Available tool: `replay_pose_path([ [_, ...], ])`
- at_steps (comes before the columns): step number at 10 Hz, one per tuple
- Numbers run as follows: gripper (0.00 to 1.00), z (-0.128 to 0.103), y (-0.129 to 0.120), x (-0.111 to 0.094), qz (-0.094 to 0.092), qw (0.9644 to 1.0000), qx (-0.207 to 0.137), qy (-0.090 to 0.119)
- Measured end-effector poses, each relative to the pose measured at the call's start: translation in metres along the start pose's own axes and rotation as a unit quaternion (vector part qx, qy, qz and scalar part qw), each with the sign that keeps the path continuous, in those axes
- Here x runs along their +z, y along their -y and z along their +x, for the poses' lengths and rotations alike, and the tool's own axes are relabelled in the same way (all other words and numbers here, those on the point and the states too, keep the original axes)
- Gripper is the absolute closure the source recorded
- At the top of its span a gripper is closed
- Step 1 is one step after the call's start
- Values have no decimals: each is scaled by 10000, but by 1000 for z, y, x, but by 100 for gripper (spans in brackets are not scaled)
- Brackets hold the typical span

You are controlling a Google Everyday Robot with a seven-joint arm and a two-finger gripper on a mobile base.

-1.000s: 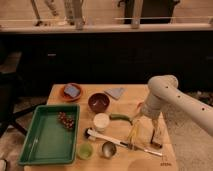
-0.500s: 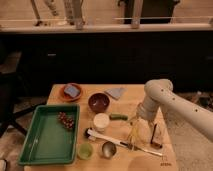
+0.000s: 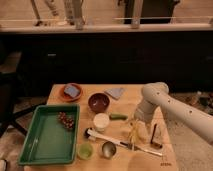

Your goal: Place banana in plastic cup

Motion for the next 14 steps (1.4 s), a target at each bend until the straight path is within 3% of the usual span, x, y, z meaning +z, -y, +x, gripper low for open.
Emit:
replay_pose_path([
  [10,22,2,-1,29,-202,9989,-104,409],
  [11,27,2,-1,32,-224,9987,-114,445],
  [14,56,1,-2,34,-214,9983,-134,525],
])
